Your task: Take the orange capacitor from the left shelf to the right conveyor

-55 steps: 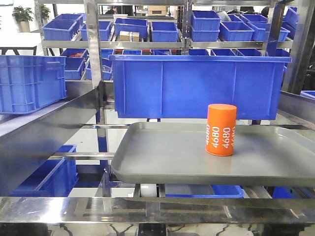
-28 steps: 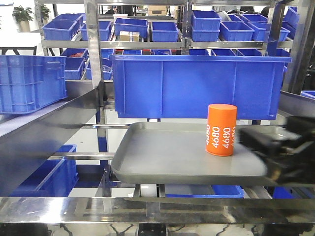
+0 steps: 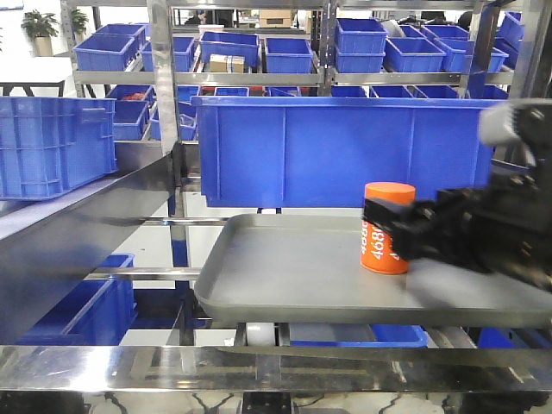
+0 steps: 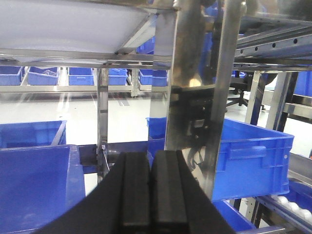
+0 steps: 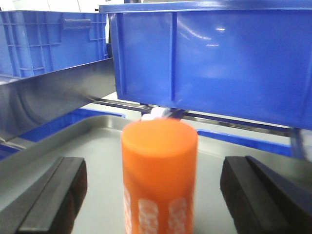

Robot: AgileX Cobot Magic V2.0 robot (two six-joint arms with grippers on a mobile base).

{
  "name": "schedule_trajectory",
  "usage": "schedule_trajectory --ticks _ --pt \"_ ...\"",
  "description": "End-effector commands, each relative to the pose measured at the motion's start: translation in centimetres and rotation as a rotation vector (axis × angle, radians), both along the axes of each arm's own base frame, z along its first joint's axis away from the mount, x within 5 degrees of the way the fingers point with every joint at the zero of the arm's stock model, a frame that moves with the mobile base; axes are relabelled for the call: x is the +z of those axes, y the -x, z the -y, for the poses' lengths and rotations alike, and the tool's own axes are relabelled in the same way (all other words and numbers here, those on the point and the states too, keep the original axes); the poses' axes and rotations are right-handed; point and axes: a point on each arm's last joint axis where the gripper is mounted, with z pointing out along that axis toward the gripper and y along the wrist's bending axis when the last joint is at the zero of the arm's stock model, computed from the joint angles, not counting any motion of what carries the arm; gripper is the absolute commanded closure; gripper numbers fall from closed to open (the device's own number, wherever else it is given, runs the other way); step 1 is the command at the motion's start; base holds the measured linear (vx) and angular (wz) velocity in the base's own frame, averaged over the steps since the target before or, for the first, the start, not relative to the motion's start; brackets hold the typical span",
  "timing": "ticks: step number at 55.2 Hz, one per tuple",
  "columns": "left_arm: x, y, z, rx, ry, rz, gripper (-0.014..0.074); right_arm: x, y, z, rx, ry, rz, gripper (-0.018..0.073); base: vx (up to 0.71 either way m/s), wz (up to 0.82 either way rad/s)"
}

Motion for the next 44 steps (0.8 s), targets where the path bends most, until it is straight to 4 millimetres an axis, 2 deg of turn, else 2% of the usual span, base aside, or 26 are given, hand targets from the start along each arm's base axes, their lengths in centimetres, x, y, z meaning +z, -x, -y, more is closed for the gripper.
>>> schedule_trajectory --ticks 1,15,20,24,26,32,34,44 --pt "1.8 0.2 -0.1 -0.005 0.037 0.112 0.0603 2.2 -0.7 -0.2 -0.007 -0.031 0.081 -0.0035 0.0 0.0" --pt "1.8 0.2 -0.1 -0.005 0.037 0.112 0.0603 1.3 -3.6 -1.6 0.019 -0.027 0.035 -0.0032 0.0 0.0" --pt "1.8 0.2 -0.1 -0.005 0.037 0.112 0.0603 0.8 -4.1 -1.8 0.023 -0.026 0.024 0.0011 0.0 0.0" --pt "1.8 0.2 -0.1 -0.005 0.037 0.112 0.0603 0.7 -4.2 -1.9 0.024 -0.021 0.022 0.0112 0.0 0.0" --pt "1.8 0.2 -0.1 -0.005 0.037 0.112 0.0603 0.7 -4.2 -1.8 0.025 -0.014 0.025 0.019 0.0 0.0" --pt "1.8 0.2 -0.1 -0.005 0.037 0.112 0.0603 1.1 -3.8 -1.7 0.029 0.001 0.047 0.0496 0.0 0.0" --pt "1.8 0.2 -0.1 -0.005 0.037 0.112 0.0603 1.4 -3.5 -1.6 0.032 0.009 0.06 0.0573 0.0 0.0" --pt "1.8 0.2 -0.1 -0.005 0.037 0.112 0.0603 3.8 -0.8 -0.6 0.047 0.038 0.134 0.0568 0.0 0.0"
